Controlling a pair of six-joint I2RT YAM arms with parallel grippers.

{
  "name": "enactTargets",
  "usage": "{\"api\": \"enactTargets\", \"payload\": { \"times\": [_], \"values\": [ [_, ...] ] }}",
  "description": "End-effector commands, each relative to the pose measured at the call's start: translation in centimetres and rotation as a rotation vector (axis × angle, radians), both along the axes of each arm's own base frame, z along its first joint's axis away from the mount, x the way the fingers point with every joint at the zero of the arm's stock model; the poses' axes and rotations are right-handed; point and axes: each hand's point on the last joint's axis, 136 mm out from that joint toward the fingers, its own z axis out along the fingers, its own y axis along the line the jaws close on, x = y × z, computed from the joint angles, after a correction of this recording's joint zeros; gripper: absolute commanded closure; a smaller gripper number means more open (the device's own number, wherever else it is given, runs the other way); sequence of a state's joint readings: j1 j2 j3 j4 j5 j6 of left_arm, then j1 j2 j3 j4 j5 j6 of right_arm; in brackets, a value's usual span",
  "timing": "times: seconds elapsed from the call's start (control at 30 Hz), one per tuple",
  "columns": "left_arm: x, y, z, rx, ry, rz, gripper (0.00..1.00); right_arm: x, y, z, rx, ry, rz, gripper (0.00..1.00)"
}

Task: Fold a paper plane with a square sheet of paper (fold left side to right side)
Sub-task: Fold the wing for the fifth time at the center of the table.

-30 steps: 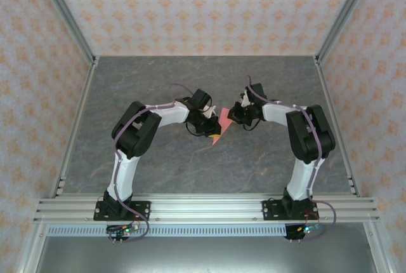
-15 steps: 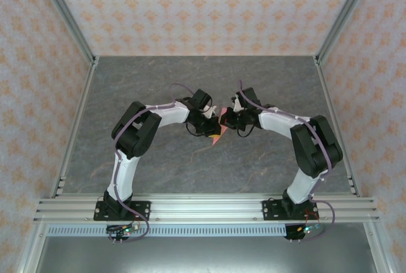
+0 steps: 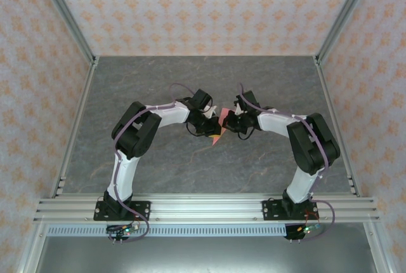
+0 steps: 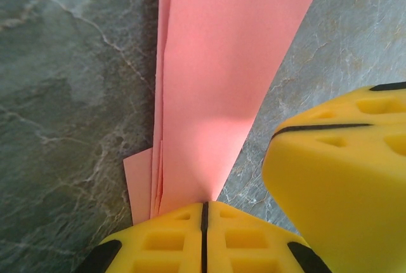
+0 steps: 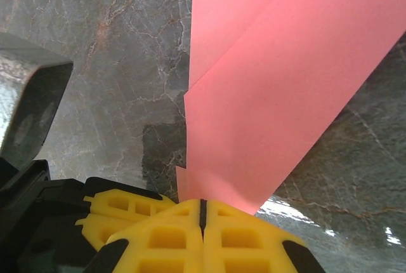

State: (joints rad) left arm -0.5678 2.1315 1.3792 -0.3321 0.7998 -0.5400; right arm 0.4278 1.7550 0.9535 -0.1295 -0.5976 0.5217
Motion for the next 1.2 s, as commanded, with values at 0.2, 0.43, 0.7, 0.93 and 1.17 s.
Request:
{"api": "enactTargets", "payload": {
  "times": [0.2,0.43,0.7,0.93,1.17],
  "values": [
    [-2.1,2.6,-3.6,0.173,0.060,0.007,0.92,-0.8,0.8,-1.9,0.052,0.075,-0.017,1.00],
    [-2.2,2.8,-3.7,0.182,0.062,0.009,0.92,-0.8,0.8,-3.6,0.043,0.111,-0.028,1.00],
    [-2.7,3.3,-4.3,0.204,0.074,0.008,0.92,0.5,-1.4,-4.7,-0.085,0.076,0.001,1.00],
    [-3.5,3.9,-5.2,0.223,0.092,0.008,0.92,3.6,-4.5,-4.1,-0.093,0.011,-0.031,1.00],
    [-3.9,4.2,-5.4,0.225,0.098,0.011,0.93,6.3,-7.8,-4.0,-0.104,0.001,-0.081,1.00]
  ]
}}
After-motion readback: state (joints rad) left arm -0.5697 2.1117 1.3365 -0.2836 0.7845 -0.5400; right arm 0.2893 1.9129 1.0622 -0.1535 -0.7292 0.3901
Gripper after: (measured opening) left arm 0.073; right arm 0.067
